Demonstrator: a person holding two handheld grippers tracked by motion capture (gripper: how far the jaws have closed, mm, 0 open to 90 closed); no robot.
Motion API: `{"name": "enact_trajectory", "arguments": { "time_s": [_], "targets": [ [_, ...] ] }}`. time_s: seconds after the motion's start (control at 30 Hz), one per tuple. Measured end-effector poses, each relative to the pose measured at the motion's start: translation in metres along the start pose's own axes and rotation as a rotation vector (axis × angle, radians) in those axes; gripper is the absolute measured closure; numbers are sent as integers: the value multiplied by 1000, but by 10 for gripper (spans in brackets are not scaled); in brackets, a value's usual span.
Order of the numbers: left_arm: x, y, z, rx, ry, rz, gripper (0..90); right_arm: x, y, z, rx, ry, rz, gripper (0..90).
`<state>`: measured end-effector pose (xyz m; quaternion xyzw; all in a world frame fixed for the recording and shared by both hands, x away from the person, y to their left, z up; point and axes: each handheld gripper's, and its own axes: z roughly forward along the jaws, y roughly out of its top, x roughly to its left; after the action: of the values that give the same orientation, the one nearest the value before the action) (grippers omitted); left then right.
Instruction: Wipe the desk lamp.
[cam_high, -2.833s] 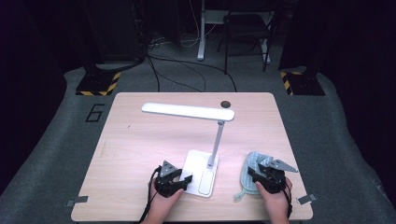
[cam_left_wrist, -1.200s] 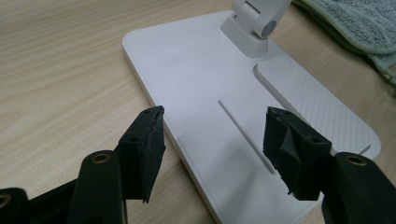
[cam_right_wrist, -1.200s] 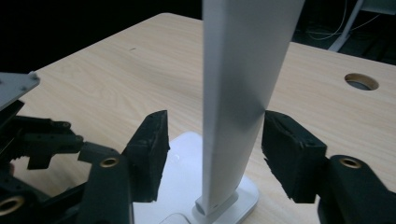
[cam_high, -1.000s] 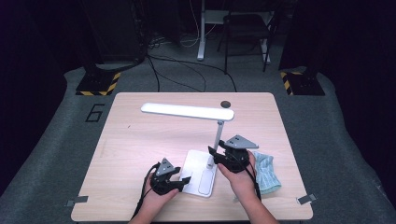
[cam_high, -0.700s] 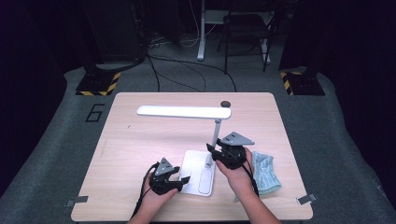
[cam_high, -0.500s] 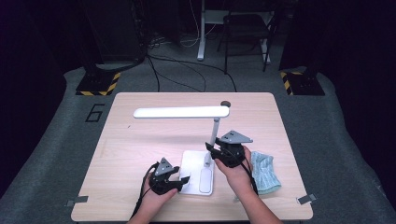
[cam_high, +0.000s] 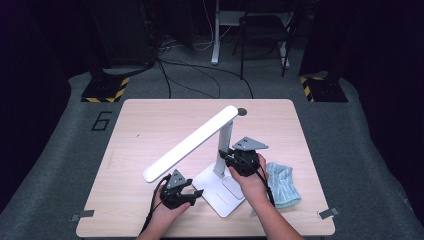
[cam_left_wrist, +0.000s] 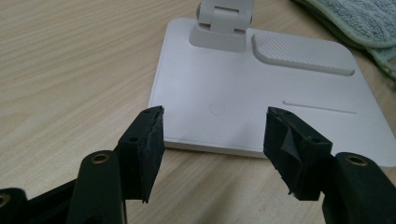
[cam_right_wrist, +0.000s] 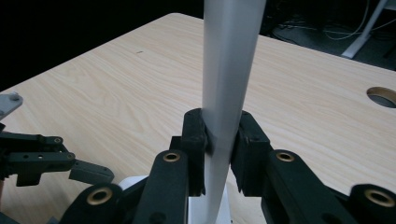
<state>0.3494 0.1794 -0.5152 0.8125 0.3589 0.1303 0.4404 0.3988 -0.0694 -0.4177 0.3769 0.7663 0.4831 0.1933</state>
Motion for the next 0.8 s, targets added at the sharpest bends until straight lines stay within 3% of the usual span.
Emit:
{"name": "enact_trajectory", "arguments": {
  "time_s": [0.2,0.23,0.27,0.43,0.57,0.8],
  "targets": [
    [0,-1,1,0,-4,-10,380,-2,3,4,5,27,-14,765],
    [-1,-1,1,0,-9,-29,379,-1,4,6,6,31,-14,765],
    [0,-1,1,1,-5,-14,378,0,5,8,10,35,-13,765],
    [3,-1,-1,1,10,-12,375,4,9,17,5,60,-35,759],
    [6,-1,-1,-2,19,-12,373,5,5,14,-29,33,-18,643],
    [6,-1,0,-2,21,-19,370,3,-27,-7,-23,-50,-1,578]
  ]
}}
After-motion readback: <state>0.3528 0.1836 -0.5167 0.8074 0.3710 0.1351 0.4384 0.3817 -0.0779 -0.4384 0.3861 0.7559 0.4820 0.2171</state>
